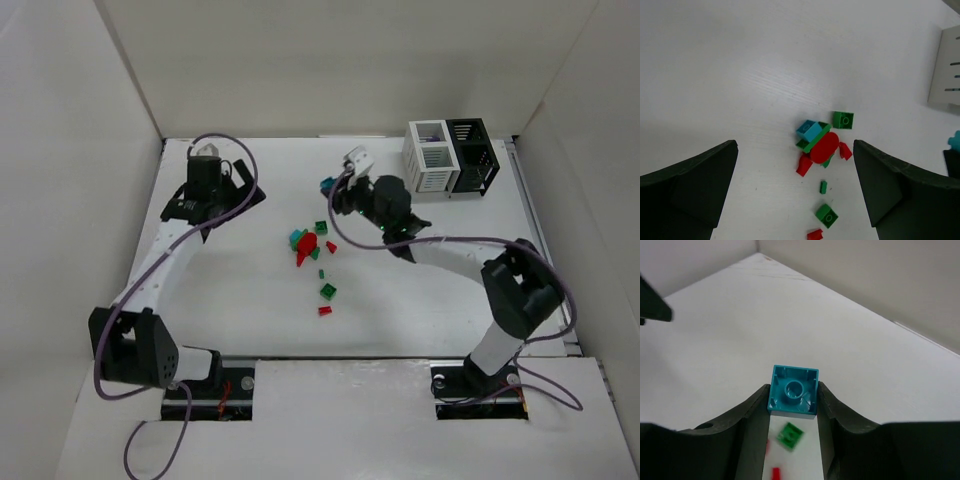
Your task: Sort the legos into containers by color
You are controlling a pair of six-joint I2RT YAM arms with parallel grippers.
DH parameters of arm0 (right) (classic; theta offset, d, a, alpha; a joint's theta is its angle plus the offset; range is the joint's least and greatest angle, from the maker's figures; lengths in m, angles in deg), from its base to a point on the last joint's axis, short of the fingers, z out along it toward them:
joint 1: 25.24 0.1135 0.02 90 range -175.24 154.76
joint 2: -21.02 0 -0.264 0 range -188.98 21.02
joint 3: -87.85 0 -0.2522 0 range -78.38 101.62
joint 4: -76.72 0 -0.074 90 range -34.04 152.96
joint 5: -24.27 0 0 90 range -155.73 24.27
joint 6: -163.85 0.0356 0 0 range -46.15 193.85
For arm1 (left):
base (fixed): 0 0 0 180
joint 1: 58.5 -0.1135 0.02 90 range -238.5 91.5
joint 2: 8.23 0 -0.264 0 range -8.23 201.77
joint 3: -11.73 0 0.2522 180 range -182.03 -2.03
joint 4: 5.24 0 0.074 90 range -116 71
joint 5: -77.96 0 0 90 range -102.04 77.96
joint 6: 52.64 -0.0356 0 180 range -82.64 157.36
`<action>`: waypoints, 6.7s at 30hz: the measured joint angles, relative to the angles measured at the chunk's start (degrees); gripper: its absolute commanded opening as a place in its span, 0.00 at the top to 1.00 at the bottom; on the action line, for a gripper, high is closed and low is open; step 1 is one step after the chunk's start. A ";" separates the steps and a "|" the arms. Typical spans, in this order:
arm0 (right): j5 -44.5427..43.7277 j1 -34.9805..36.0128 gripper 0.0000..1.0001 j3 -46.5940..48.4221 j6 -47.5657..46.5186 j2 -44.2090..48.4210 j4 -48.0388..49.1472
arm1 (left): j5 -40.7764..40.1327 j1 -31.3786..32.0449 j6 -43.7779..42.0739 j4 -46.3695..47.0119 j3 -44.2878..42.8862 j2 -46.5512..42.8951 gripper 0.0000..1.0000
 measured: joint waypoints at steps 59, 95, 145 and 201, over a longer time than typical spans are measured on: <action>-5.44 -31.56 0.24 20.22 0.70 2.78 -48.15 | -5.40 14.23 3.02 8.24 -1.64 25.92 0.20; -9.09 -29.29 0.22 18.88 1.38 2.78 -48.65 | -13.42 18.88 22.60 -2.03 -9.88 33.38 0.42; 25.42 -6.91 0.11 10.80 -7.54 10.80 -26.05 | -28.72 25.81 16.20 3.61 -17.68 7.93 0.91; 42.97 -7.52 0.30 20.55 17.86 -2.60 -16.94 | -38.21 31.32 11.98 12.74 -9.11 0.55 0.93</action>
